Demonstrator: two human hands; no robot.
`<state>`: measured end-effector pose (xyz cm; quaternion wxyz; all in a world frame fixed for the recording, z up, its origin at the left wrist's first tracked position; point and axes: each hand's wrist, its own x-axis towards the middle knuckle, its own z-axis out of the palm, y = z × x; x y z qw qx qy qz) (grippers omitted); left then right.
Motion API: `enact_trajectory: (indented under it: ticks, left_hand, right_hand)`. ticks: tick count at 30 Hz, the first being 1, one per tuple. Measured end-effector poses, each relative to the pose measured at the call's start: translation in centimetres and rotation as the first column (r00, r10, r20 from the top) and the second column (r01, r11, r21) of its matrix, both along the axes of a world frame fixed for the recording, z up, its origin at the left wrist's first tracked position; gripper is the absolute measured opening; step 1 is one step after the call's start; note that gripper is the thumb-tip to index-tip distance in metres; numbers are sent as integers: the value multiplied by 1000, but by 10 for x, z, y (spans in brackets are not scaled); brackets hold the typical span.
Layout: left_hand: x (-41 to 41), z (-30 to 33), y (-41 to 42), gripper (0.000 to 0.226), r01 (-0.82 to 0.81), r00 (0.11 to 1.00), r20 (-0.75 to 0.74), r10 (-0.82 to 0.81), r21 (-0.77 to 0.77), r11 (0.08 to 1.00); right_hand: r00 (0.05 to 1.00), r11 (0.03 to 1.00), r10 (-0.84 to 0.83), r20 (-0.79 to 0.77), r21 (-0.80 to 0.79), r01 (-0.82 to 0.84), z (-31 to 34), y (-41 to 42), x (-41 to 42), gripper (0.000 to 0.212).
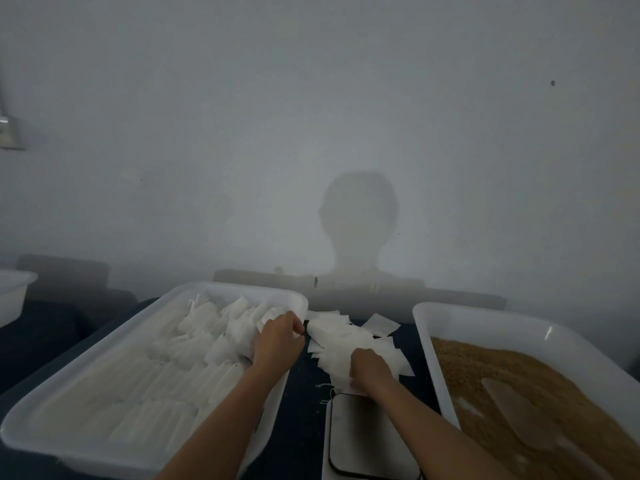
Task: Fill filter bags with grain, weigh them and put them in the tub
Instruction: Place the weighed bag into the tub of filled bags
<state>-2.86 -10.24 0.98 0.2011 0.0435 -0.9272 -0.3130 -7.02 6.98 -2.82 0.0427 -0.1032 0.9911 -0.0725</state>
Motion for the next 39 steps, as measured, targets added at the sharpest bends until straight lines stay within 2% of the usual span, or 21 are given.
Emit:
enact_trajectory:
  ticks: [6,9,12,15,20,25,28,33,37,39]
  left_hand:
    - [2,8,11,11,55,995,-77,-58,-39,998]
    - [6,7,19,11,79,993,-86,-81,-25,997]
    - [9,4,24,9,84,993,-76,-86,-33,996]
    - [8,1,23,10,73,994,-84,-77,-45,996]
    - [5,-4,21,10,68,993,-89,-74,-68,995]
    - [2,-7,20,9,62,995,-72,-66,-66,996]
    - [2,-8,19,9,61,996,-66,-66,-69,996]
    - [1,-9,20,8,69,995,-75,-72,-46,997]
    - [1,-10,20,5,72,993,-85,-76,-57,996]
    - [1,-10,20,4,71,993,-91,-76,-58,996]
  right_hand:
    - [1000,1000,12,20,-21,-11,7,4,1,36]
    - [1000,1000,22,2,-18,-22,4,5,7,33]
    - [999,998,45,-5,-35,-45,3,5,11,40]
    - [997,997,73,-32,18,-73,3,4,13,29]
    - [991,990,118,-62,85,-112,2,-1,12,26]
    - [992,986,116,-58,129,-107,2,-8,11,43]
    - [987,978,138,-80,169,-123,2,-13,10,28]
    - [985,973,138,-100,202,-116,2,-12,11,23]
    - [991,978,100,-88,190,-82,0,-18,12,38]
    - [989,973,98,-112,218,-72,-2,-22,11,36]
